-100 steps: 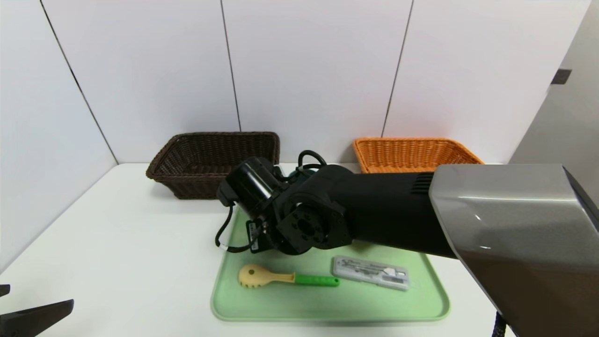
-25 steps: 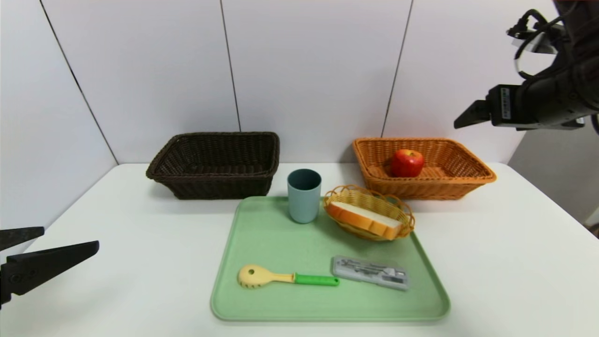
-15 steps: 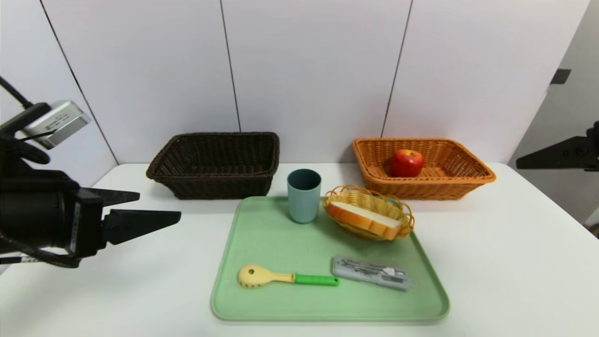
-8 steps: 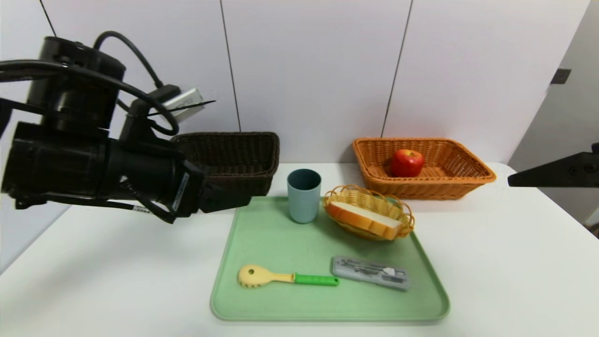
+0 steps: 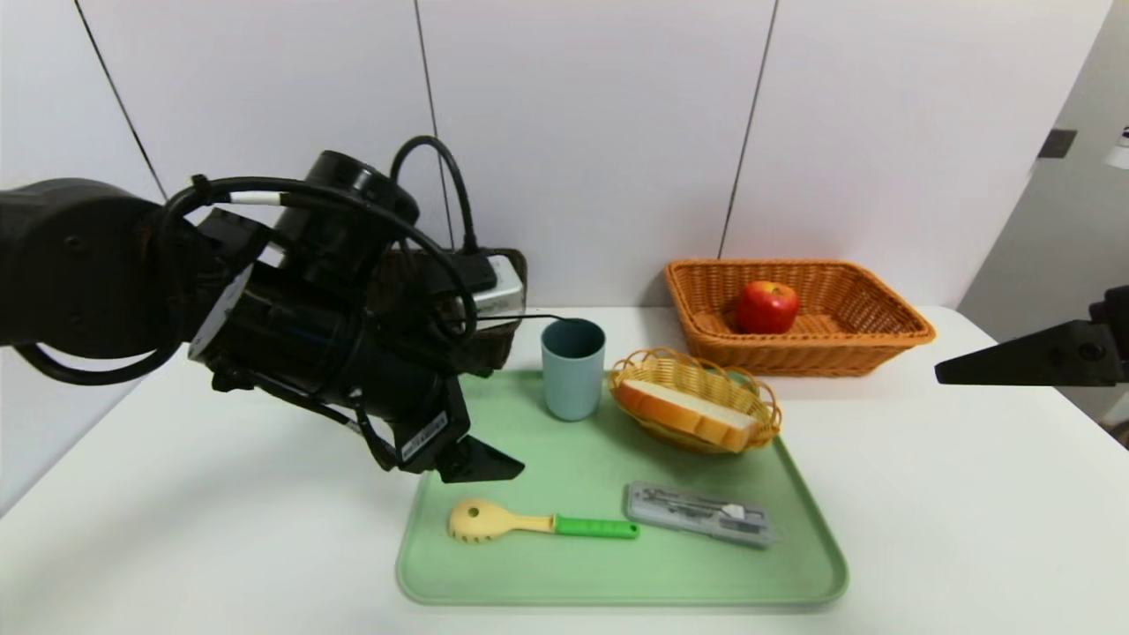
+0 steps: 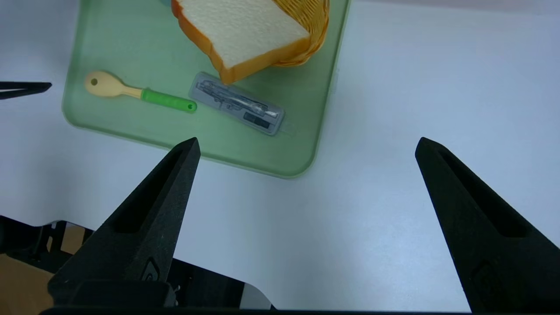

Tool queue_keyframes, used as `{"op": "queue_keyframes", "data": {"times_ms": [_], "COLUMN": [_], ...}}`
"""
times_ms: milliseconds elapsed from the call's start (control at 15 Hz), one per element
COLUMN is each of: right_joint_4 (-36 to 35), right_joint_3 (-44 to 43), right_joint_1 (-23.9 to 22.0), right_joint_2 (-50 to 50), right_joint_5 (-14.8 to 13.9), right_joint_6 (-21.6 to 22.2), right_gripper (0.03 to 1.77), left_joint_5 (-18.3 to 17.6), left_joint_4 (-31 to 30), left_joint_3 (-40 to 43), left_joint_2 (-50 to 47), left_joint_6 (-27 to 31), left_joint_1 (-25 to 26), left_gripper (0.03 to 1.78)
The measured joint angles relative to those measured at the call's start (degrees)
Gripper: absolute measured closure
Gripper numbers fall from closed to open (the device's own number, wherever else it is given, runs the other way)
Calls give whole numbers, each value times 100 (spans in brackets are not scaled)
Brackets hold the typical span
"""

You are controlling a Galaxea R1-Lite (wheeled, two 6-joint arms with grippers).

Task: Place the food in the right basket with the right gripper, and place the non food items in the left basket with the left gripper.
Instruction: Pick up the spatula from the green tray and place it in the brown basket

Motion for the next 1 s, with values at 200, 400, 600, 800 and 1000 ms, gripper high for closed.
{"op": "queue_keyframes", "data": {"times_ms": [200, 400, 600, 800, 1000], "right_joint_4": [-2, -6, -11, -11, -13], "right_joint_3": [56, 100, 166, 218, 290], "right_joint_1": [-1, -4, -52, -63, -67], "right_joint_2": [33, 45, 44, 37, 23], "right_joint_5": [2, 11, 7, 11, 11], "right_joint_6": [11, 22, 23, 32, 32], "right_gripper": [11, 11, 11, 11, 11], "left_joint_5": [0, -7, -33, -228, -269], "left_joint_4": [246, 315, 386, 406, 625], "left_joint_3": [-413, -579, -544, -529, -577], "left_joint_2": [383, 791, 1045, 1198, 1307], "left_joint_6": [226, 179, 178, 190, 239], "left_joint_1": [-254, -538, -735, -772, -774], "left_gripper": [12, 12, 12, 12, 12]}}
